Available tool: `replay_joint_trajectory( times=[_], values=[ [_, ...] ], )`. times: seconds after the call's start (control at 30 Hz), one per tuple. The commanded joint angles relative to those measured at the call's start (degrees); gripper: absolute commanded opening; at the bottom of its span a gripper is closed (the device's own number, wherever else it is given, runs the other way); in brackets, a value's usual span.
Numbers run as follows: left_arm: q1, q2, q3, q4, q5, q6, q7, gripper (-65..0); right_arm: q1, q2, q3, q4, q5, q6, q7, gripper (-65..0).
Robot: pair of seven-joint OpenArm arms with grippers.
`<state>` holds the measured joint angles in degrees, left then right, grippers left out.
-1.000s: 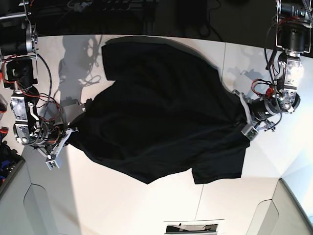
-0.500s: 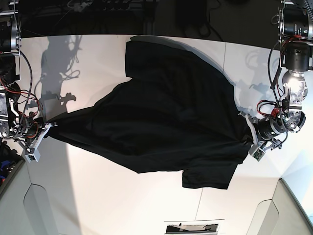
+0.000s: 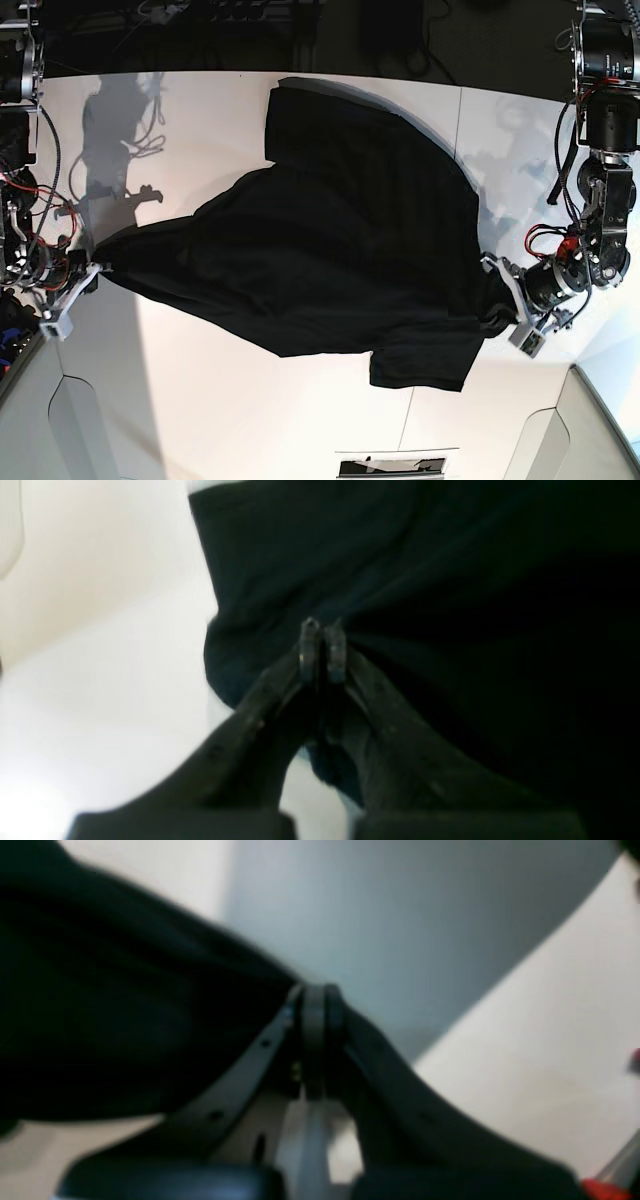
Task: Layout the t-shirt on the table in an organized manner, then fold the t-shirt properly
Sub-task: 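Lay the shirt down, stretching it between both grippers, then pull the shirt edges apart with both grippers to flatten it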
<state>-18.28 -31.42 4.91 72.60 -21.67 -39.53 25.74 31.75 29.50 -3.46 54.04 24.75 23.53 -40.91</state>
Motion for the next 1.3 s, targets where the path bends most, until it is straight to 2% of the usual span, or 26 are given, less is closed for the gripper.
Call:
replay_joint_trajectory(
  times=[0.0,0.07,0.13,0.27,0.43,0.5,0.6,0.8,1.03,1.27],
  values=[
    [-1.73,-1.01,-0.37,2.84,-1.79,-0.47,0.24,-63.9,2.03,1.11,2.03,2.43,1.62,-0.07,0.94,-65.0],
    [-1.7,-0.98,-0.37,6.4,-4.2,-0.47,3.65,-55.0,2.03,1.11,5.16,5.14,3.85,1.14,-0.66,-65.0],
    [-1.7,-0.98,-0.37,9.14,-8.0,-0.47,7.1,-49.5,2.03,1.11,8.15,7.85,4.98,1.38,-2.69,-65.0],
    [-1.18,-0.83,-0.37,12.79,-16.94,-0.47,12.07,-49.3,2.01,1.29,13.31,9.49,3.93,1.36,-3.17,-65.0],
    [3.74,-0.74,-0.37,18.18,-21.07,-0.47,13.6,-49.3,-1.55,1.55,14.56,8.48,5.55,1.57,-3.78,-65.0],
    [6.8,0.11,-0.37,19.69,-22.47,-0.47,13.57,-49.3,-3.98,0.76,14.32,8.48,7.8,4.07,-4.0,-65.0],
    [10.8,3.65,-0.35,19.96,-22.08,-0.47,13.51,-49.3,-7.34,-1.36,14.21,8.59,12.09,7.26,-4.63,-65.0],
    [14.82,11.28,-0.33,19.21,-13.27,-0.47,12.63,-49.3,-13.14,-5.51,14.23,11.61,14.71,7.82,-4.76,-65.0],
    [14.58,13.81,-0.33,15.15,-12.74,-0.47,11.13,-49.3,-15.28,-9.77,14.23,16.72,15.43,7.85,-6.08,-65.0],
    [14.45,13.77,-0.33,9.44,-9.33,-0.47,8.52,-49.3,-15.26,-13.86,14.23,19.98,16.35,8.24,-6.64,-65.0]
  ],
)
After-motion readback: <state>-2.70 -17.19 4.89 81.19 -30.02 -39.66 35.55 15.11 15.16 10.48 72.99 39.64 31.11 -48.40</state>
